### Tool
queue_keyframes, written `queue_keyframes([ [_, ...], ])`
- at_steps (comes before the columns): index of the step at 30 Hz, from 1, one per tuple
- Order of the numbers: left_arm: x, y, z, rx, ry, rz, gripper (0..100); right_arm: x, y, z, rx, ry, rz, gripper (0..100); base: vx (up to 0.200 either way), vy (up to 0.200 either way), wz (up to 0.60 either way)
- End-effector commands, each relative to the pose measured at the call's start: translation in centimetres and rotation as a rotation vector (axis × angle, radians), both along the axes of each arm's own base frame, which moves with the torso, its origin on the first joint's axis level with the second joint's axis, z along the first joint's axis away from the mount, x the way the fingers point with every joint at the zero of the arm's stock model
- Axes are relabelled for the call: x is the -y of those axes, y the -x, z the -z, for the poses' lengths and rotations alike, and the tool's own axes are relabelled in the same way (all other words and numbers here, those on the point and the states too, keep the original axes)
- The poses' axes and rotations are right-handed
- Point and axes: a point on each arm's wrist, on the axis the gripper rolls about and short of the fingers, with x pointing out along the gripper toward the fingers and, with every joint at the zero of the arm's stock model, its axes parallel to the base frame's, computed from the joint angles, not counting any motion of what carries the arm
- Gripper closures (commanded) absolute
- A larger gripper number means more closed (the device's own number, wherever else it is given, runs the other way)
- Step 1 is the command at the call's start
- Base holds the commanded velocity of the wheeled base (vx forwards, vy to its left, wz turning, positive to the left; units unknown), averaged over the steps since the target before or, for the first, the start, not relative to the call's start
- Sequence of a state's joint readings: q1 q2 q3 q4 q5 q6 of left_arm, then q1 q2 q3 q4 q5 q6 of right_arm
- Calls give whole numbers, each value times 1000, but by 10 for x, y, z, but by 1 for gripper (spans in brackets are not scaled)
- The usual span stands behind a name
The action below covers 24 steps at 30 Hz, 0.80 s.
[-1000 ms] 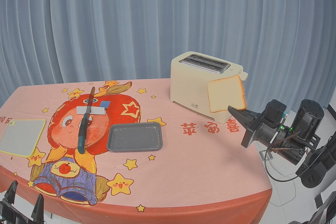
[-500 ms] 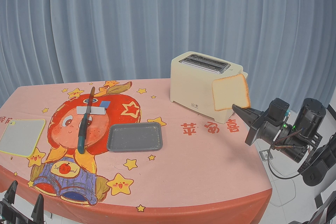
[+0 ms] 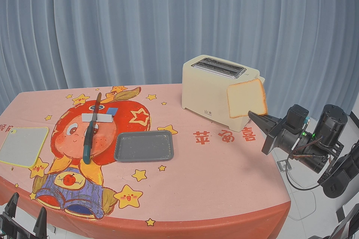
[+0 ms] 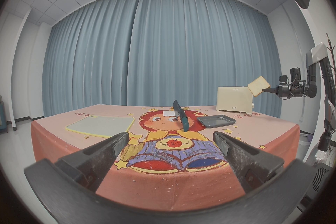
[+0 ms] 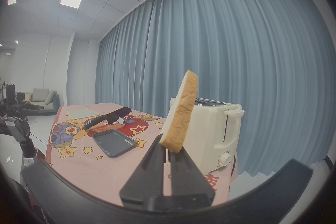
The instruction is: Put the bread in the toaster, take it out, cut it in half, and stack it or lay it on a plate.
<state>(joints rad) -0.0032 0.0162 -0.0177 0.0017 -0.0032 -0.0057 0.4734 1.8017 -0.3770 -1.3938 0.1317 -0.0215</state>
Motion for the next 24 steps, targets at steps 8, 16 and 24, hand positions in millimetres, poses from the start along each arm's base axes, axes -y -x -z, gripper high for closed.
queue_keyframes([
  [8, 0, 0, 5, -4, 0, 0, 0, 5, -3, 1, -3, 1, 21, 100, 0, 0, 0],
  [16, 0, 0, 5, -4, 0, 1, 0, 16, -19, -11, 50, -5, 53, 100, 0, 0, 0],
  [24, 0, 0, 5, -4, 0, 0, 0, 24, -27, -15, 69, -5, 34, 100, 0, 0, 0],
])
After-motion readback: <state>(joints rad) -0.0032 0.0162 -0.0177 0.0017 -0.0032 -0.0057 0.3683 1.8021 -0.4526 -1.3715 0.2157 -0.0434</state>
